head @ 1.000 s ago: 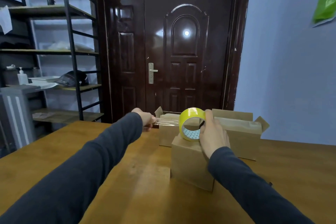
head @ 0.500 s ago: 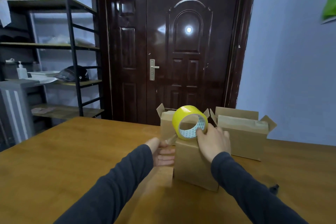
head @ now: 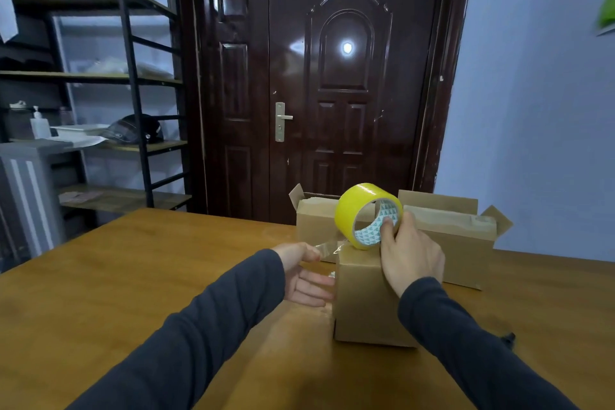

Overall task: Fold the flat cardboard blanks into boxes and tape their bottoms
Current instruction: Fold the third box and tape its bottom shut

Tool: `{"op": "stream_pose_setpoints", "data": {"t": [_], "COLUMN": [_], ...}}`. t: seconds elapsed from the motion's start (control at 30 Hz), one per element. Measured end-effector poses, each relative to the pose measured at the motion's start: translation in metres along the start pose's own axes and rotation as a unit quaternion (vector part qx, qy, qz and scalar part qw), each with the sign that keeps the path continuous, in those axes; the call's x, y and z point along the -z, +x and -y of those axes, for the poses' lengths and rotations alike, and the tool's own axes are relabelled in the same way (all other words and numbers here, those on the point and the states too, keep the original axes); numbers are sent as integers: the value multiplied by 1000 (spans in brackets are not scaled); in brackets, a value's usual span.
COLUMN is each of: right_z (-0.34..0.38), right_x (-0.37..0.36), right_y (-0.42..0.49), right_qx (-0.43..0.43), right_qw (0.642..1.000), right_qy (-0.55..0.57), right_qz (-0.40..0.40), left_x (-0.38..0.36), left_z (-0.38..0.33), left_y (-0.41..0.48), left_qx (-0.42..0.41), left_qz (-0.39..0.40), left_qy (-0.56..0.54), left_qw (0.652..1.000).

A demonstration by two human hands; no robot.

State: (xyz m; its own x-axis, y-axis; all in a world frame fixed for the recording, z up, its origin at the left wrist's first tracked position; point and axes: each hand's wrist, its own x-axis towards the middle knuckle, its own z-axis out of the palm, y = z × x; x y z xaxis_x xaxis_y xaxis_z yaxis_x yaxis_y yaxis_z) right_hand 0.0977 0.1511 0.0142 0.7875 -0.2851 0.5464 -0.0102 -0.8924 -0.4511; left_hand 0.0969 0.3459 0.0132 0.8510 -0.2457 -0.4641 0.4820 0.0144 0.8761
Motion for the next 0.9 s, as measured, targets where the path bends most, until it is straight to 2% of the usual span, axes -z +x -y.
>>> {"op": "stream_pose_setpoints", "data": {"t": [0.23,0.4,0.5,0.53,0.6,0.63,0.7,0.73,0.77,0.83,0.9], "right_z": [-3,-7,-8,-8,-7,-6,-4,-3,-3,-2,-5], "right_x": [1,-2,0,0,2,3,4,4,4,4,5], "right_y": [-11,-14,-16,-16,-18,-18,-19,-20,-20,-20,-21], "right_qx": [9,12,12,13,13,13,13,13,12,10,9], "right_qw": [1000,999,999,999,999,999,999,999,999,999,999], "right_qy": [-2,9,12,12,15,17,20,22,24,26,29], "right_qz": [-26,-29,-31,-32,-32,-32,-31,-31,-32,-37,-41], "left_x": [-11,-37,-44,-45,-43,-41,-38,-41,-46,-62,-74], "left_z": [3,16,23,28,39,43,40,34,29,28,34], "left_y": [4,15,10,9,13,22,31,31,32,31,33], "left_qx": [24,19,44,44,4,-52,-212,-277,-315,-288,-222], "left_qz": [-38,-112,-124,-128,-174,-222,-294,-286,-246,-130,-67], "left_qy": [21,90,111,150,253,264,133,41,-41,-146,-175], "left_qw": [999,989,985,979,952,937,922,916,916,937,957]}}
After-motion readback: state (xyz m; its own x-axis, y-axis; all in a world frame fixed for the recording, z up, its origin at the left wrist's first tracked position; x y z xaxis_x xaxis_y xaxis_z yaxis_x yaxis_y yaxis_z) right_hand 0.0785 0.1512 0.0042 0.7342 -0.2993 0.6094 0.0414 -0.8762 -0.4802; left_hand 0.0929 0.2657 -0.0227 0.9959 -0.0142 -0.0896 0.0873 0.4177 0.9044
